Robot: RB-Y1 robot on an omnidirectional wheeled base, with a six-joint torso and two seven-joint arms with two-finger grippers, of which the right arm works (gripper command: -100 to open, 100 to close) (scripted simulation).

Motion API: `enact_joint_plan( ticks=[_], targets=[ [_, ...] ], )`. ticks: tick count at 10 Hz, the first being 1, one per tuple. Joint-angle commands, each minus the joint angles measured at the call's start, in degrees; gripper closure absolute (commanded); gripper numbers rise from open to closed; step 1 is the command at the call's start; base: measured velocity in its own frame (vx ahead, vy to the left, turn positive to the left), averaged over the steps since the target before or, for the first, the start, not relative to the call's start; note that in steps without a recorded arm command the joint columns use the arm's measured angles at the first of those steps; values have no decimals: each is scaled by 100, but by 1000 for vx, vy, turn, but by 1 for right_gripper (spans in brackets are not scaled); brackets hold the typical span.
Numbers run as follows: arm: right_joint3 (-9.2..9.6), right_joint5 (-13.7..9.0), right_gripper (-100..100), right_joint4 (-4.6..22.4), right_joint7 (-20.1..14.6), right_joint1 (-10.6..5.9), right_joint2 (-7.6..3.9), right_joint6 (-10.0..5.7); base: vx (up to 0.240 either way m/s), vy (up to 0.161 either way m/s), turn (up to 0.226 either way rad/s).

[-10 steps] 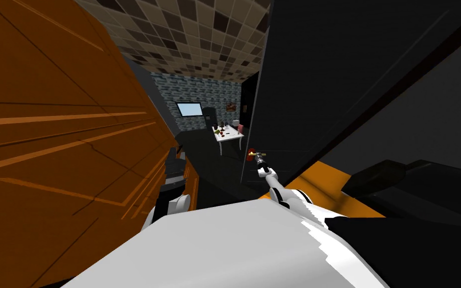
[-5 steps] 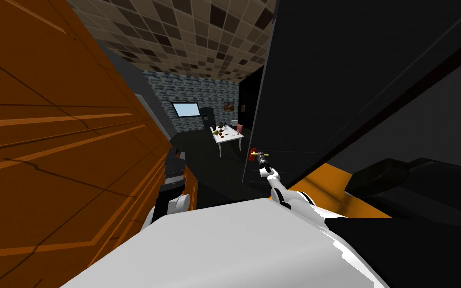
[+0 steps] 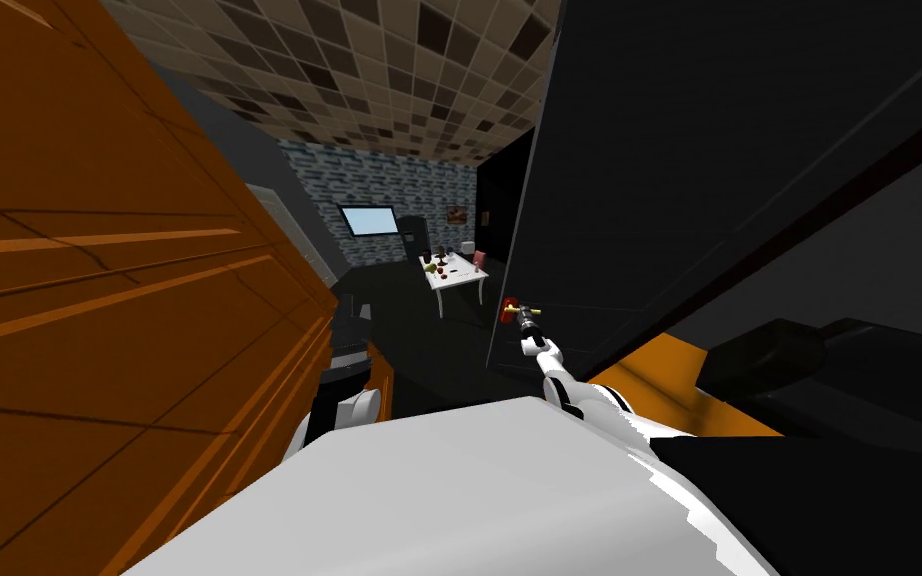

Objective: Push the door open

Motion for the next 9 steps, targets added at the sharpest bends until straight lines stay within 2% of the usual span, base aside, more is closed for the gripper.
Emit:
enact_joint_plan(
  ticks=[1,5,8,9],
  targets=[
    [-93,-29,100,-15,18,6,-70,-14,216,54,-49],
    [-299,-87,100,5,93,53,-127,-15,188,12,-40],
    [-476,-137,100,23,158,93,-176,-15,202,51,-61],
    [-476,-137,100,23,158,93,-176,-15,125,28,-38]
  ],
)
